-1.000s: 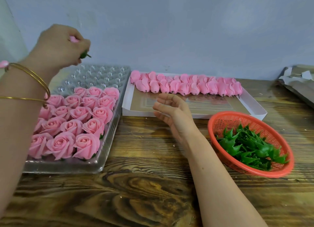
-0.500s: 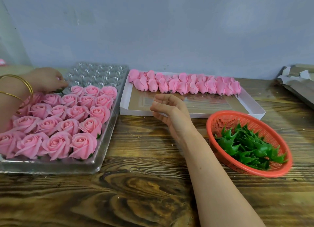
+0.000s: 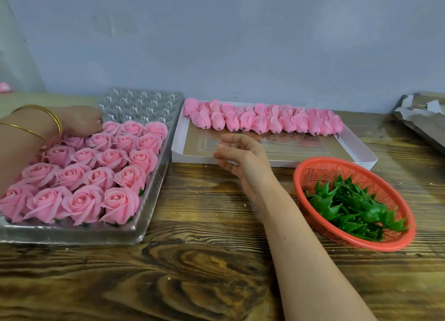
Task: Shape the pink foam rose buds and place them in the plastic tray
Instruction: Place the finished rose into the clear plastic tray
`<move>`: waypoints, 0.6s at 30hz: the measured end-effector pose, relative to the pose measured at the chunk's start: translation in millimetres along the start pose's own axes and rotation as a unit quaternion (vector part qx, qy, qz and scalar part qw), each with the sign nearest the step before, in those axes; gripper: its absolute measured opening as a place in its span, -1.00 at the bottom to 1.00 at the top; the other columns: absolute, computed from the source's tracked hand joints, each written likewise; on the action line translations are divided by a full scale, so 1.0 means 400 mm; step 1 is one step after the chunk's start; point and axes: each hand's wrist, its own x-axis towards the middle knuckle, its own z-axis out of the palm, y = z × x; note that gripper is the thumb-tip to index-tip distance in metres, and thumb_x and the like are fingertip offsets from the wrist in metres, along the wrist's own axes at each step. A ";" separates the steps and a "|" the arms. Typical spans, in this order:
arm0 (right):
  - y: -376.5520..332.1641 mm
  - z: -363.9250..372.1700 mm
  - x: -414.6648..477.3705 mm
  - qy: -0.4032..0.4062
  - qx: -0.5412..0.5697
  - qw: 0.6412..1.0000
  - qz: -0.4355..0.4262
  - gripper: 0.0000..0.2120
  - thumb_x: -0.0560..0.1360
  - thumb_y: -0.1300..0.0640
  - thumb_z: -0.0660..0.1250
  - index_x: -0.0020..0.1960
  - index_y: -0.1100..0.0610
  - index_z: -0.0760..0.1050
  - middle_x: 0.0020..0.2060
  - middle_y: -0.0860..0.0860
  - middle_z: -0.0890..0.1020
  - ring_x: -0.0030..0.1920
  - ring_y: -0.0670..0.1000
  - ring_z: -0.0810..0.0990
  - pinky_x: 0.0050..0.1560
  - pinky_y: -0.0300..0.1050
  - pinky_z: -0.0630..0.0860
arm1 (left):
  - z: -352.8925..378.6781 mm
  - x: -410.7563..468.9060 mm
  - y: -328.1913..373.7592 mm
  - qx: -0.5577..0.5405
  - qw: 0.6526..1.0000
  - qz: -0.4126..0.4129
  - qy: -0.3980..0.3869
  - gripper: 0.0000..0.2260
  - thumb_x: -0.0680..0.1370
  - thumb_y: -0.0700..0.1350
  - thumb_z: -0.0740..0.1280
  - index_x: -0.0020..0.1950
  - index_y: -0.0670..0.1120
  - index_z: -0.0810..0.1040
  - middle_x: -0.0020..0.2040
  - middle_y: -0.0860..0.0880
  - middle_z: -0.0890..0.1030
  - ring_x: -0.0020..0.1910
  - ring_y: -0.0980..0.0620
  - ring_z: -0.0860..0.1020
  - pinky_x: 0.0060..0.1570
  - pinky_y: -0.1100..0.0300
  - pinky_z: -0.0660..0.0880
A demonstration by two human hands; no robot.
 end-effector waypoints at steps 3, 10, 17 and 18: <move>-0.002 0.001 -0.001 -0.003 0.001 1.000 0.001 -0.80 0.46 0.30 0.43 0.07 0.17 0.55 -0.12 0.05 0.60 -0.05 0.05 0.64 -0.03 -0.16 0.59 | -0.001 0.005 0.003 0.011 1.000 -0.008 -0.007 -0.83 0.59 -0.32 0.16 -0.20 -0.27 0.40 -0.21 -0.23 0.47 -0.22 -0.08 0.40 -0.26 0.19 0.22; -0.004 0.004 -0.005 -0.007 -0.009 1.000 0.003 -0.80 0.47 0.30 0.42 0.08 0.18 0.55 -0.15 0.04 0.60 -0.07 0.03 0.64 0.00 -0.15 0.60 | 0.007 0.032 -0.014 0.015 0.999 -0.015 -0.034 -0.80 0.59 -0.29 0.19 -0.24 -0.22 0.42 -0.31 -0.15 0.44 -0.33 -0.06 0.37 -0.34 0.15 0.27; -0.006 0.006 -0.008 -0.005 -0.010 1.000 0.007 -0.84 0.48 0.33 0.40 0.04 0.19 0.55 -0.18 0.05 0.60 -0.09 0.03 0.62 -0.01 -0.17 0.59 | 0.008 0.061 -0.041 0.006 0.999 -0.008 -0.046 -0.85 0.58 -0.27 0.21 -0.18 -0.16 0.45 -0.32 -0.08 0.49 -0.36 -0.01 0.43 -0.31 0.13 0.38; -0.007 0.006 -0.009 -0.005 -0.009 1.000 0.008 -0.85 0.48 0.32 0.40 0.04 0.19 0.56 -0.18 0.05 0.60 -0.08 0.04 0.62 0.00 -0.17 0.59 | 0.008 0.061 -0.041 0.006 0.999 -0.008 -0.045 -0.87 0.58 -0.27 0.21 -0.16 -0.18 0.47 -0.31 -0.10 0.50 -0.34 -0.04 0.44 -0.31 0.12 0.37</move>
